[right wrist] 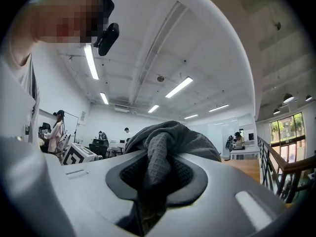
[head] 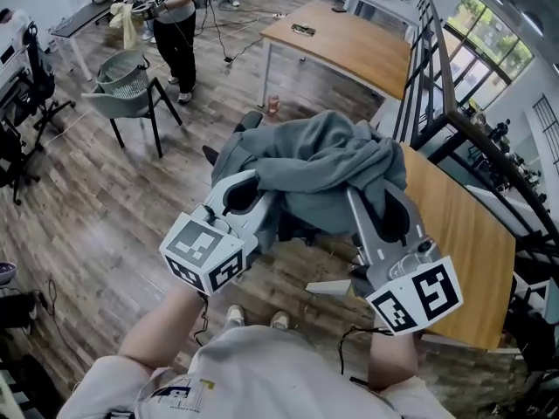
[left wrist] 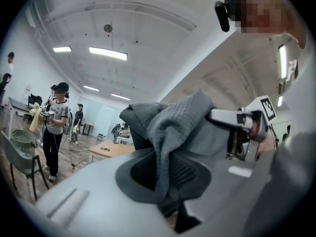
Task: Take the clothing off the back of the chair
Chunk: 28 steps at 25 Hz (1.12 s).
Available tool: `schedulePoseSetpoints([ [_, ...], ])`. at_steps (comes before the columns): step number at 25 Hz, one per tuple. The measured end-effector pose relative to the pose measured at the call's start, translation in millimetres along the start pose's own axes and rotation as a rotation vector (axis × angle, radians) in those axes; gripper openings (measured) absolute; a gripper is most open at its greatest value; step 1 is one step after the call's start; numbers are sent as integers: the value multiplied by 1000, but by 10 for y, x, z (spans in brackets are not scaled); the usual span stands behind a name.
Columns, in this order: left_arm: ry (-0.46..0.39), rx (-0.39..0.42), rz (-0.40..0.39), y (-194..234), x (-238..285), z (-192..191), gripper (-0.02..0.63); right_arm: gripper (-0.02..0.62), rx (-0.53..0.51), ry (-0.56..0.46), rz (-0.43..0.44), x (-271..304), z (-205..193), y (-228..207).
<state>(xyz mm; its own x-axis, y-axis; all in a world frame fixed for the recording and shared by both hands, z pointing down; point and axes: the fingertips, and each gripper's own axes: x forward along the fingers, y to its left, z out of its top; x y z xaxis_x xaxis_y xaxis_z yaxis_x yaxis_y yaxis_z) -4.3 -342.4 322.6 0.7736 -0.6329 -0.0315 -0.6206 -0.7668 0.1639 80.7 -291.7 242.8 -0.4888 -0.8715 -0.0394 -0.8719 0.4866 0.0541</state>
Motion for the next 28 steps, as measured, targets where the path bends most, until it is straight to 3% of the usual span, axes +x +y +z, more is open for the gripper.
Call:
schedulePoseSetpoints([
  [6,-30,44,-81,-601,210,268,34,81,4,-67,-62,-564,327,-254],
  [13,-57,44,-211,-1345,480,358,34,81,-19,-128,-197,-1252,501,-521],
  [28,-59,26,-541,-2942,822,116,35,81,-92,-142,-513,-2815,612,-903],
])
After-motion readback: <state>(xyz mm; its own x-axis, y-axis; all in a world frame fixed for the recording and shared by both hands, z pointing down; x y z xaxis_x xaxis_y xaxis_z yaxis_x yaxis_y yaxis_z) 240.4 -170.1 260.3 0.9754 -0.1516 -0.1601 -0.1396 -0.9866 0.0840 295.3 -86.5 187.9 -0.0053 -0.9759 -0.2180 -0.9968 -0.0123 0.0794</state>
